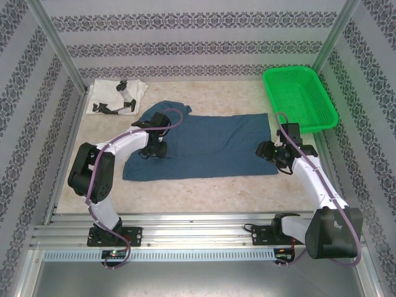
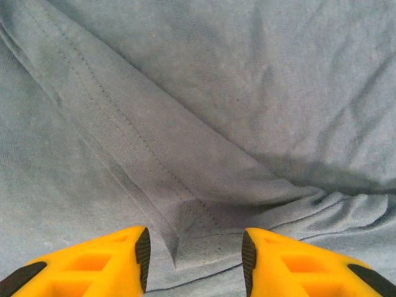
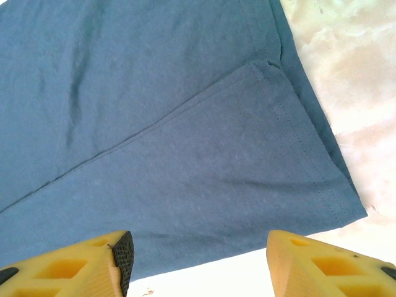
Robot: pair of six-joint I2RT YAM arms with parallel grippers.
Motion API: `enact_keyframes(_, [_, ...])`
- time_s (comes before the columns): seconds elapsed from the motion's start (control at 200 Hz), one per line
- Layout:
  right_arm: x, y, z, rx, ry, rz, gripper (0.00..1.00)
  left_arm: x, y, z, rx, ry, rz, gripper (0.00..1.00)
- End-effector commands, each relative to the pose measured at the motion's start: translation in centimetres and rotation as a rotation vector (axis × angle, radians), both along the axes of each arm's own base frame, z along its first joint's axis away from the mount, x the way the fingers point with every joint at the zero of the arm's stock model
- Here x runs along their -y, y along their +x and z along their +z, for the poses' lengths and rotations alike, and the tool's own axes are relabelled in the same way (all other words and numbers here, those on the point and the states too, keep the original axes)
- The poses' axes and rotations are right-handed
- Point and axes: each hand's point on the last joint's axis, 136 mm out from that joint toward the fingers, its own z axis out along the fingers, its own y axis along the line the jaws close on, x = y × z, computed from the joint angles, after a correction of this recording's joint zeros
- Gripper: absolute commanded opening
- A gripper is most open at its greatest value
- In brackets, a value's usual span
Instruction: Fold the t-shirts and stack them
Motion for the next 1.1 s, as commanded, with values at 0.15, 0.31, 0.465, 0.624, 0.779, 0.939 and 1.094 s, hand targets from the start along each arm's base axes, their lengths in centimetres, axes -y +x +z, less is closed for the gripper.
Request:
enact_keyframes(0.15, [-0.4,-0.5,0.0,0.009,-0.001,0.022,0.6,0.1,-0.7,-1.0,-0.051,0.038,-0.082,0.38])
enact_keyframes(0.31, [-0.3,-0.6,0.0,0.009,-0.004,0.019,0.6,0.3,-0.9,-1.5,-0.069,0.032,-0.085,0.27])
enact_keyframes(0.465, [-0.3,-0.5,0.2,0.013,-0.004,0.019,0.6,-0.3,-1.3,-2.2,-0.09,0.064,-0.078,0.1])
enact_keyframes(0.624, [-0.3,-0.5,0.3,0.018,-0.006,0.018,0.6,-0.1,-1.2,-1.8,-0.09,0.06,-0.077,0.0])
enact_keyframes(0.779, [-0.3,-0.6,0.5,0.022,-0.003,0.023,0.6,1.0,-1.7,-0.3,-0.067,0.015,-0.105,0.14])
enact_keyframes(0.939, [-0.3,-0.6,0.7,0.03,-0.007,0.025,0.6,1.6,-2.7,1.4,-0.017,-0.081,-0.062,0.58])
enact_keyframes(1.094, [-0.2,-0.7,0.8,0.028,-0.013,0.028,0.6,1.4,-3.5,0.8,-0.035,-0.067,-0.093,0.6])
